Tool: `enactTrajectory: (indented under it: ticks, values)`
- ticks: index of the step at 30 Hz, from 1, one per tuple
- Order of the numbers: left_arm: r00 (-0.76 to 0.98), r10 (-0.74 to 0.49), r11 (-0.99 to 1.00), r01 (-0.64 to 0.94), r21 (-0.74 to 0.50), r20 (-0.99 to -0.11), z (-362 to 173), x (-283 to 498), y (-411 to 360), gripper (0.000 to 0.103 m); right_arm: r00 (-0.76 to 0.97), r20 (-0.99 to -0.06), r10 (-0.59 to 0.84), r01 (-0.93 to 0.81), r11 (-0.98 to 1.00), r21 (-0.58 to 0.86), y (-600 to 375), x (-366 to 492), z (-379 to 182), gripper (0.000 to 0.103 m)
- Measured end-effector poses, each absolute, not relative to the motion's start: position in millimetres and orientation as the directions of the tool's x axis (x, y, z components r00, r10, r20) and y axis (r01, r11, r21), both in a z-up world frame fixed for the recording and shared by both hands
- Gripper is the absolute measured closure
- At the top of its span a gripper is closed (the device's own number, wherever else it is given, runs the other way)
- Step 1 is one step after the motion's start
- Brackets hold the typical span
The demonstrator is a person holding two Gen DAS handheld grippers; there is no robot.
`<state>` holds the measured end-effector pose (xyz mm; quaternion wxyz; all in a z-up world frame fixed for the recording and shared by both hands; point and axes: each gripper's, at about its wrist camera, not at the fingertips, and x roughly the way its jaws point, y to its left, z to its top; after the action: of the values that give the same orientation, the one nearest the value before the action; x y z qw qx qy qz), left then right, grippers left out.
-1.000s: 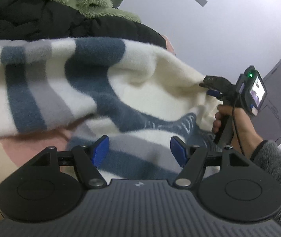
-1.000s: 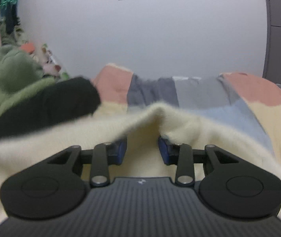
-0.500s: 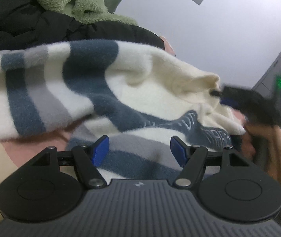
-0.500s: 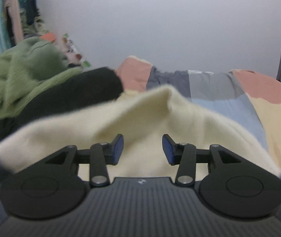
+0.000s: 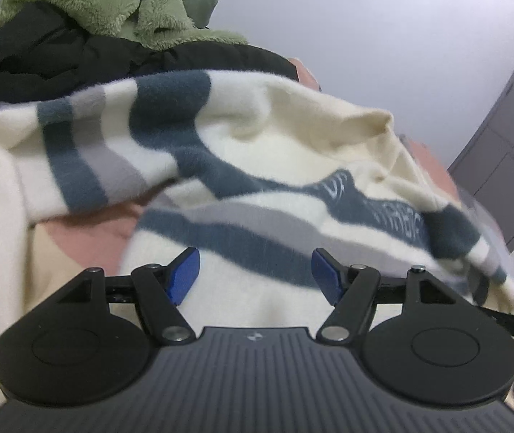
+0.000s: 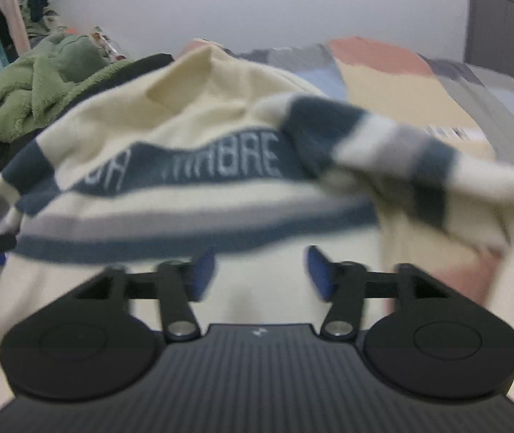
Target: Fold large clothes
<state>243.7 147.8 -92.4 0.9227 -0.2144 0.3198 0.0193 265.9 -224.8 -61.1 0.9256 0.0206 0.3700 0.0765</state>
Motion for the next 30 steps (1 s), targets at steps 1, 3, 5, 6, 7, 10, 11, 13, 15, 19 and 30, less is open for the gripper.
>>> enactTrajectory:
  ticks: [1, 3, 5, 6, 7, 10, 11, 13, 15, 19, 30]
  values:
    - [0.793, -0.102, 0.913, -0.165, -0.373, -0.601, -90.8, 240.5, 144.6, 0.030, 0.714, -0.684, 0.153, -0.120, 0.988, 0.096, -229.5, 255.8, -62.7, 0.028]
    - [0.791, -0.096, 0.926, -0.152, -0.346, -0.604, -86.8, 232.0, 136.6, 0.030, 0.703, -0.695, 0.153, -0.124, 0.988, 0.092, -235.3, 239.2, -67.8, 0.028]
    - [0.792, -0.093, 0.936, -0.137, -0.325, -0.603, -82.2, 221.5, 128.4, 0.030, 0.667, -0.727, 0.163, -0.135, 0.986, 0.097, -238.0, 226.9, -76.2, 0.028]
    - [0.793, -0.098, 0.939, -0.127, -0.320, -0.601, -80.7, 216.4, 124.2, 0.030, 0.644, -0.744, 0.180, -0.139, 0.983, 0.118, -239.2, 222.7, -81.9, 0.028]
    - [0.792, -0.103, 0.940, -0.120, -0.319, -0.602, -80.2, 211.9, 120.7, 0.030, 0.621, -0.756, 0.205, -0.141, 0.979, 0.150, -240.7, 219.5, -87.7, 0.026]
    - [0.783, -0.121, 0.938, -0.111, -0.329, -0.610, -83.1, 201.3, 109.6, 0.030, 0.602, -0.765, 0.226, -0.167, 0.973, 0.156, -235.2, 212.1, -95.4, 0.027]
    - [0.779, -0.128, 0.936, -0.110, -0.335, -0.614, -84.6, 198.1, 105.8, 0.030, 0.604, -0.763, 0.230, -0.188, 0.972, 0.144, -232.4, 211.3, -94.2, 0.027]
    - [0.775, -0.135, 0.937, -0.102, -0.333, -0.617, -86.4, 193.8, 98.8, 0.030, 0.608, -0.750, 0.261, -0.212, 0.963, 0.163, -231.1, 209.6, -91.3, 0.036]
    - [0.775, -0.136, 0.944, -0.088, -0.318, -0.617, -86.2, 190.5, 91.8, 0.030, 0.614, -0.744, 0.263, -0.227, 0.962, 0.152, -229.2, 206.8, -88.4, 0.049]
    - [0.778, -0.152, 0.953, -0.049, -0.300, -0.610, -83.3, 187.4, 85.1, 0.030, 0.645, -0.734, 0.213, -0.267, 0.963, 0.044, -223.7, 201.1, -82.1, 0.087]
    - [0.765, -0.172, 0.948, -0.042, -0.315, -0.620, -84.8, 189.2, 87.0, 0.030, 0.667, -0.734, 0.130, -0.185, 0.983, 0.006, -241.7, 198.7, -77.7, 0.094]
